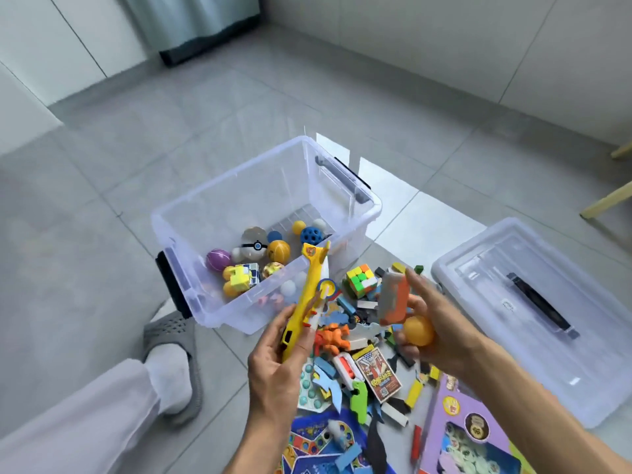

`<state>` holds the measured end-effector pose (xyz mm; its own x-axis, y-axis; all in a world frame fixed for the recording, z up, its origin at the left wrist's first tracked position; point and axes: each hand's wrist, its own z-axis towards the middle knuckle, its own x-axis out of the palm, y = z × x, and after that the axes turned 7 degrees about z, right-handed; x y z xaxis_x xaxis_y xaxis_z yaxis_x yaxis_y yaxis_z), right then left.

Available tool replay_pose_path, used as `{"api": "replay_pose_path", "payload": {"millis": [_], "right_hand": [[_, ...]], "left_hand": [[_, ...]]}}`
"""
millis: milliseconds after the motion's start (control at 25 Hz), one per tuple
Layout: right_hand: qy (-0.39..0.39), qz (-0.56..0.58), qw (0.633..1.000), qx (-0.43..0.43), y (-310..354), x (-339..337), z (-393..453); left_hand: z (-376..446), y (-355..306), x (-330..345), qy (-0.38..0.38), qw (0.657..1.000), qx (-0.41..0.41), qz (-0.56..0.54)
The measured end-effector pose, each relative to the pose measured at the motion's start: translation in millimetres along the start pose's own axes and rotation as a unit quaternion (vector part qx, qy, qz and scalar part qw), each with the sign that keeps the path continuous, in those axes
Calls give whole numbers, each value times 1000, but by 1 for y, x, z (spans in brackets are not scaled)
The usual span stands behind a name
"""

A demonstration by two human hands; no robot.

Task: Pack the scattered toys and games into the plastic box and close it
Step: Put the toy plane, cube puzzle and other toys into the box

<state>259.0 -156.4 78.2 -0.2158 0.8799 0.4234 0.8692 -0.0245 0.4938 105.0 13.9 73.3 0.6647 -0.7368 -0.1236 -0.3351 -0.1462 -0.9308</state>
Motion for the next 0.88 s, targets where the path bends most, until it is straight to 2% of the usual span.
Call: {"api": "replay_pose_path", "payload": {"millis": [80, 200, 320, 400, 560, 760, 880], "right_hand": [[-1, -23, 1000, -6, 15, 46, 2], [-10, -80, 997, -20, 38, 117, 11], [-31, -74, 995, -56, 60, 171, 19], [-58, -77, 992, -82, 67, 188, 18], [-84, -99, 984, -123, 51, 182, -16], [-160, -131, 968, -141, -25, 131, -68], [-209, -151, 957, -136, -87, 88, -88]], "left_hand": [[16, -21, -16, -47, 998, 28, 2], [50, -46, -41, -65, 997, 36, 13], [73, -57, -64, -9, 1000, -15, 10], [74, -54, -76, 2, 998, -33, 51], [44, -54, -87, -21, 997, -43, 53], [-9, -19, -72, 45, 992, -91, 81], [-29, 13, -68, 95, 976, -110, 161]]}}
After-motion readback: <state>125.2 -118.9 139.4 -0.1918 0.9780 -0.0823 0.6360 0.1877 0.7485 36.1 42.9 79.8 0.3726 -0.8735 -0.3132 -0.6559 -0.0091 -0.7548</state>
